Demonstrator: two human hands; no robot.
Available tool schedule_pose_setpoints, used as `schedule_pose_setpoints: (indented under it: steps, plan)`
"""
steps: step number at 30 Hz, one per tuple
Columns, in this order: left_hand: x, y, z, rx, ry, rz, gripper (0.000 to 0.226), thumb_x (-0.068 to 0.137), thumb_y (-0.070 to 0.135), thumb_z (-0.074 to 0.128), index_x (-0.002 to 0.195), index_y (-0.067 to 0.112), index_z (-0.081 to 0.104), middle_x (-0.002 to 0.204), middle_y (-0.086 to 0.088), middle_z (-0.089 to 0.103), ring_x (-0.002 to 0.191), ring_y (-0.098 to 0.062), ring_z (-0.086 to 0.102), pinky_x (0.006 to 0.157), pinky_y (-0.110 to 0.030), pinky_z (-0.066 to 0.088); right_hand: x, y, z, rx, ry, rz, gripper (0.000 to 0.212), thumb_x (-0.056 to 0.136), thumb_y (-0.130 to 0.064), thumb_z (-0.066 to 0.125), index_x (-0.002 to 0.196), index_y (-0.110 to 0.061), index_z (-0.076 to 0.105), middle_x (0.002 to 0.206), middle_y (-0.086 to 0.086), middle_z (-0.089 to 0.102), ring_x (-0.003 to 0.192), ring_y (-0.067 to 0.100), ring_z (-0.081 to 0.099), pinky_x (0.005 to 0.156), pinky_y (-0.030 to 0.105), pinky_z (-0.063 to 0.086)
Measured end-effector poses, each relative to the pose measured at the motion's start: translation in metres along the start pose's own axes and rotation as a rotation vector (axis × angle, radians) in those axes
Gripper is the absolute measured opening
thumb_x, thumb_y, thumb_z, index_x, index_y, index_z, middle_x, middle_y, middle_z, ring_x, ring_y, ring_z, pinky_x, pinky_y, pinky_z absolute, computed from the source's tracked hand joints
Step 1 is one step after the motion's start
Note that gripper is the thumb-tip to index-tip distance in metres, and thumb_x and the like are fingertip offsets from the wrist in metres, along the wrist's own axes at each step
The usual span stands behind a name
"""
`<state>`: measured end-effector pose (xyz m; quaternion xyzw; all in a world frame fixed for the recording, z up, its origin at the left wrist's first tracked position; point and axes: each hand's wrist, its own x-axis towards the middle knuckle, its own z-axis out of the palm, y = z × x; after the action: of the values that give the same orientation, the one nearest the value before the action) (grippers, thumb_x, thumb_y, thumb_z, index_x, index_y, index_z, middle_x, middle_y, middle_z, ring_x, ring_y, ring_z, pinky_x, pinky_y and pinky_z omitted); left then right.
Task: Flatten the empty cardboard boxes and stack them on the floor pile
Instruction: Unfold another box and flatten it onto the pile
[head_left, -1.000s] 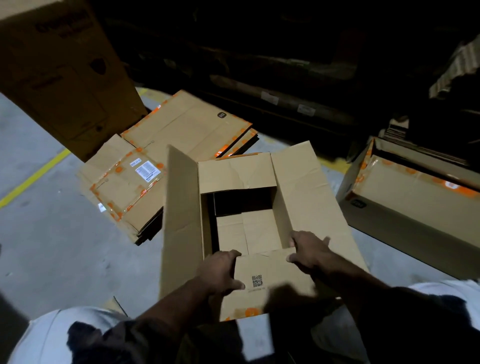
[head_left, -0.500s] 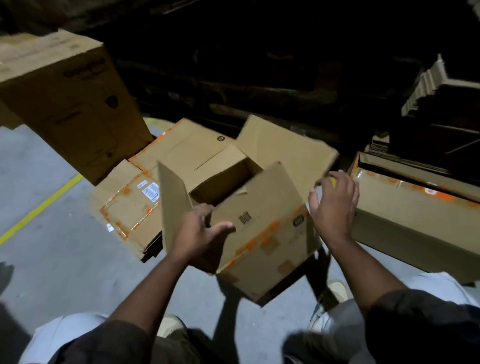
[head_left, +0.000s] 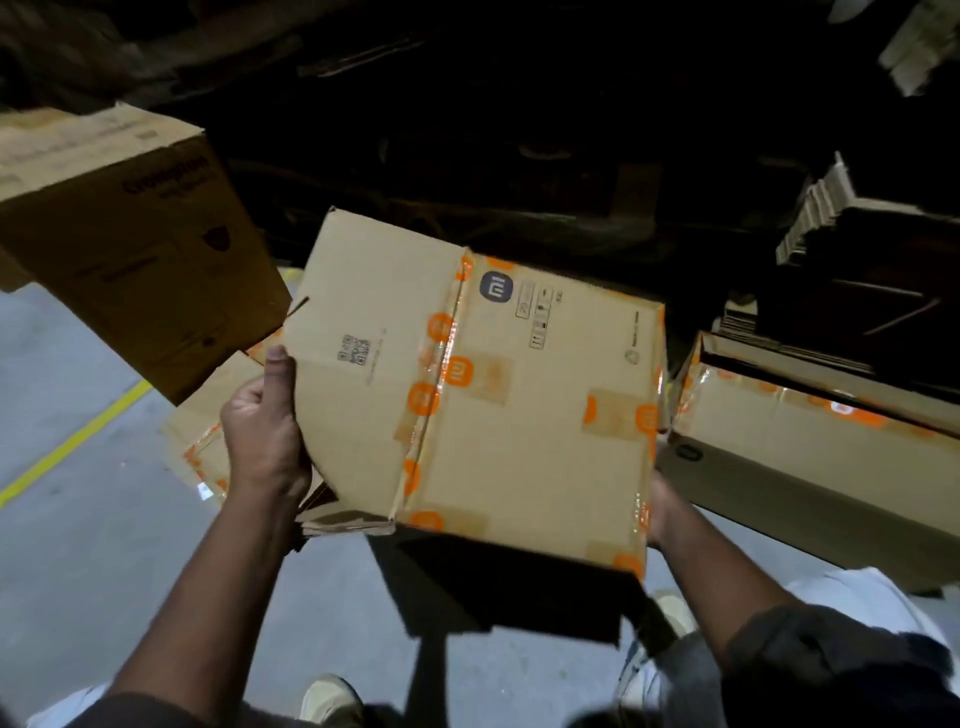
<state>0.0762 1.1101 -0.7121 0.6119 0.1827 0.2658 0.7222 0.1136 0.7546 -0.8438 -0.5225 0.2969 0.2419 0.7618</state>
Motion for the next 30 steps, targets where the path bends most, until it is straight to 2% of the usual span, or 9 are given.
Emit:
schedule_pose_setpoints:
  steps: [4,7,10,12,16,18,22,27,30]
  plan:
    - [-0.004,-0.040,-0.012,-0.150,0.150,-0.308,0.036,0.094,0.054,0.060,0.099,0.019,0.069,0.090,0.002,0.079,0.082,-0.018,0.076,0.070,-0.041,0.063,-0.018,-0.040,0.012,-0.134,-0.071,-0.374,0.077,0.070,-0.073,0.071,0.127,-0.021,0.065,0.117,0.008,0.072,0.108,0.028,0.068,0.094,0.048,0.053]
    - [-0.021,-0.097,-0.021,-0.065,0.292,-0.504,0.049,0.097,0.059,0.052,0.113,0.016,0.068,0.115,-0.008,0.074,0.101,-0.029,0.071,0.094,-0.054,0.055,-0.024,-0.057,0.025,-0.379,-0.023,-0.488,0.071,0.076,-0.081,0.058,0.127,-0.032,0.065,0.125,-0.001,0.069,0.115,0.022,0.066,0.102,0.048,0.049]
    - [-0.026,-0.128,-0.029,0.174,0.350,-0.592,0.049,0.104,0.050,0.040,0.114,0.010,0.067,0.113,-0.014,0.071,0.097,-0.034,0.067,0.092,-0.052,0.055,-0.032,-0.059,0.034,-0.425,-0.006,-0.454,0.054,0.087,-0.065,0.059,0.113,-0.019,0.070,0.105,0.007,0.075,0.097,0.026,0.072,0.092,0.045,0.056]
    - [-0.020,-0.127,-0.038,0.453,0.422,-0.491,0.040,0.102,0.039,0.040,0.112,0.006,0.062,0.114,-0.018,0.067,0.098,-0.038,0.064,0.091,-0.053,0.054,-0.035,-0.060,0.043,-0.457,0.002,-0.414,0.058,0.085,-0.063,0.062,0.105,-0.010,0.072,0.094,0.009,0.077,0.087,0.027,0.073,0.083,0.041,0.057]
    - [-0.016,-0.113,-0.052,0.912,0.494,-0.209,0.031,0.098,0.016,0.051,0.127,0.009,0.061,0.130,-0.023,0.052,0.125,-0.043,0.046,0.100,-0.058,0.045,-0.034,-0.060,0.074,-0.543,0.047,-0.516,0.077,0.072,-0.076,0.066,0.088,0.000,0.069,0.080,0.011,0.073,0.072,0.026,0.066,0.067,0.034,0.049]
    - [-0.021,-0.112,-0.055,0.938,0.458,-0.180,0.034,0.099,0.018,0.048,0.128,0.010,0.062,0.132,-0.023,0.051,0.127,-0.043,0.043,0.102,-0.058,0.042,-0.035,-0.059,0.089,-0.545,0.057,-0.618,0.075,0.073,-0.073,0.068,0.087,0.000,0.068,0.083,0.017,0.071,0.075,0.030,0.065,0.066,0.032,0.046]
    - [-0.033,-0.123,-0.050,0.958,0.338,-0.247,0.039,0.098,0.031,0.044,0.122,0.007,0.063,0.123,-0.023,0.058,0.116,-0.042,0.053,0.097,-0.055,0.047,-0.042,-0.055,0.121,-0.733,0.047,-0.828,0.050,0.075,-0.063,0.075,0.094,-0.018,0.069,0.089,-0.009,0.068,0.087,0.009,0.063,0.072,0.021,0.047]
    - [-0.061,-0.131,-0.034,0.817,0.075,-0.241,0.022,0.103,0.020,0.047,0.104,0.005,0.064,0.095,-0.014,0.066,0.093,-0.036,0.063,0.078,-0.038,0.048,-0.043,-0.042,0.134,-1.222,-0.027,-0.924,0.080,0.066,-0.074,0.073,0.128,-0.024,0.061,0.128,-0.004,0.066,0.117,0.016,0.060,0.090,0.029,0.047]
    - [-0.058,-0.130,-0.030,0.779,0.225,-0.321,0.022,0.099,0.011,0.048,0.116,0.003,0.060,0.108,-0.015,0.064,0.091,-0.034,0.059,0.081,-0.039,0.046,-0.043,-0.038,0.131,-1.510,-0.086,-0.964,0.076,0.069,-0.071,0.074,0.131,-0.029,0.057,0.127,-0.005,0.067,0.114,0.020,0.062,0.081,0.030,0.044]
